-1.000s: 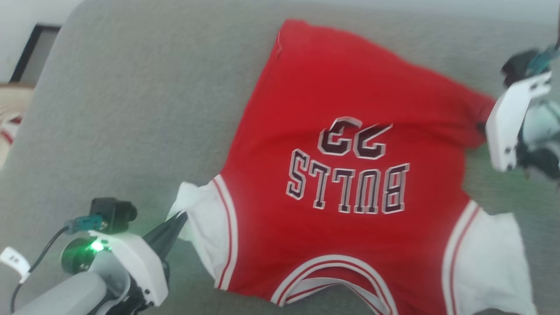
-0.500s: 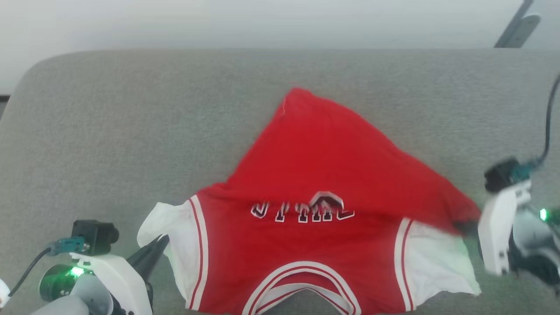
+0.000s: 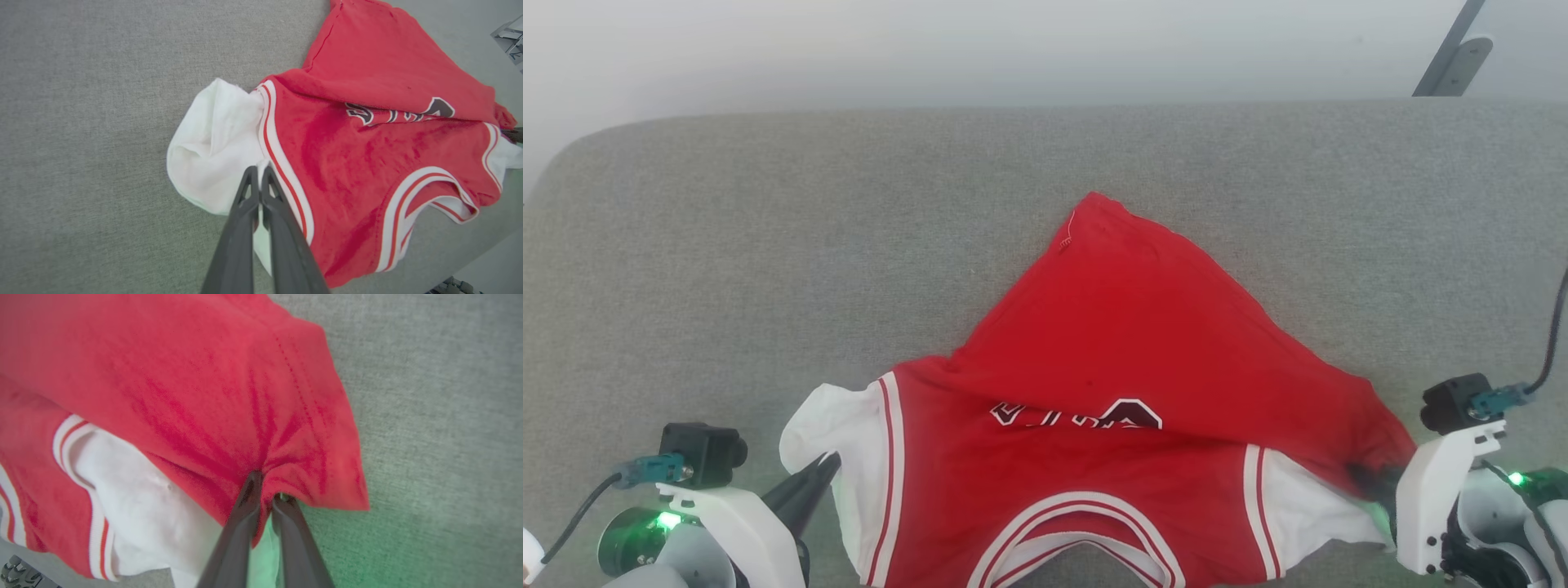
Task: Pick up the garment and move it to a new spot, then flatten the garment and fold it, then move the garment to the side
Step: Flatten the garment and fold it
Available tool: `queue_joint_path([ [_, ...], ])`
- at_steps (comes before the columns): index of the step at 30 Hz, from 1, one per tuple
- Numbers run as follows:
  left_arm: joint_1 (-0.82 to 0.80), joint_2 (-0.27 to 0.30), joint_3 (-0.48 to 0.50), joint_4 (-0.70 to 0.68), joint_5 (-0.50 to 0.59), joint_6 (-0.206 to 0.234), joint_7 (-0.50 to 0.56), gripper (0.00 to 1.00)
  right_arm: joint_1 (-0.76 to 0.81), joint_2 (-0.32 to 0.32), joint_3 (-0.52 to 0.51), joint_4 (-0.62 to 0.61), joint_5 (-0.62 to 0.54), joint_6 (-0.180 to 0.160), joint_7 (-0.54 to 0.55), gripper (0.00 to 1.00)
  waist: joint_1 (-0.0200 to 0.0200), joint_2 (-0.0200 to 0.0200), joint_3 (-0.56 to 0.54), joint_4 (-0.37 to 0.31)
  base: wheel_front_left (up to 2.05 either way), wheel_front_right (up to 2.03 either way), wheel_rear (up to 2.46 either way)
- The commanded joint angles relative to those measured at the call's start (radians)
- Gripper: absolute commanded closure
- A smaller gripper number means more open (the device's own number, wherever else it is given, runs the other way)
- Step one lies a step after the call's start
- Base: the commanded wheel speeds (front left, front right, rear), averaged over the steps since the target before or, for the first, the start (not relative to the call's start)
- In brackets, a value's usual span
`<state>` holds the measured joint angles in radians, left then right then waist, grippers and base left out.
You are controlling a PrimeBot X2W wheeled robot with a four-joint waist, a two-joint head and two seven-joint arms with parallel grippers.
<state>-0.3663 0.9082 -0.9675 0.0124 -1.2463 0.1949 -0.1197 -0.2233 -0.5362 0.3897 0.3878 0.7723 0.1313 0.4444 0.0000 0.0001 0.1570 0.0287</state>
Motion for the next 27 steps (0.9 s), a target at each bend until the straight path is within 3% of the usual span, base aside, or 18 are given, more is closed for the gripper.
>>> queue_joint_path([
  [1, 0.008, 0.001, -0.001, -0.001, -0.001, -0.001, 0.001, 1.0, 0.027, 0.021, 0.005, 0.006, -0.013, -0.001, 0.016, 0.0, 0.0, -0.0001, -0.001, 0.001, 0.0, 0.0, 0.0],
  [8, 0.012, -0.003, -0.008, -0.005, 0.005, 0.005, 0.007, 1.0, 0.047, 0.012, -0.104, -0.141, -0.059, -0.002, 0.057, 0.0, 0.0, -0.0001, -0.014, 0.007, 0.0, 0.0, 0.0],
  [18, -0.011, -0.022, -0.023, -0.009, 0.018, 0.002, 0.028, 1.0, 0.0, 0.049, -0.227, -0.411, -0.159, -0.001, 0.145, 0.0, 0.0, -0.0001, -0.021, 0.048, 0.0, 0.0, 0.0],
  [24, -0.037, -0.046, -0.034, -0.005, 0.036, -0.009, 0.042, 1.0, -0.12, 0.086, -0.204, -0.388, -0.203, -0.001, 0.112, 0.0, 0.0, -0.0001, -0.012, 0.091, 0.0, 0.0, 0.0],
  [27, -0.058, -0.064, -0.044, 0.0, 0.052, -0.019, 0.055, 1.0, -0.205, 0.106, -0.173, -0.303, -0.209, -0.001, 0.072, 0.0, 0.0, -0.0001, -0.001, 0.127, 0.0, 0.0, 0.0],
])
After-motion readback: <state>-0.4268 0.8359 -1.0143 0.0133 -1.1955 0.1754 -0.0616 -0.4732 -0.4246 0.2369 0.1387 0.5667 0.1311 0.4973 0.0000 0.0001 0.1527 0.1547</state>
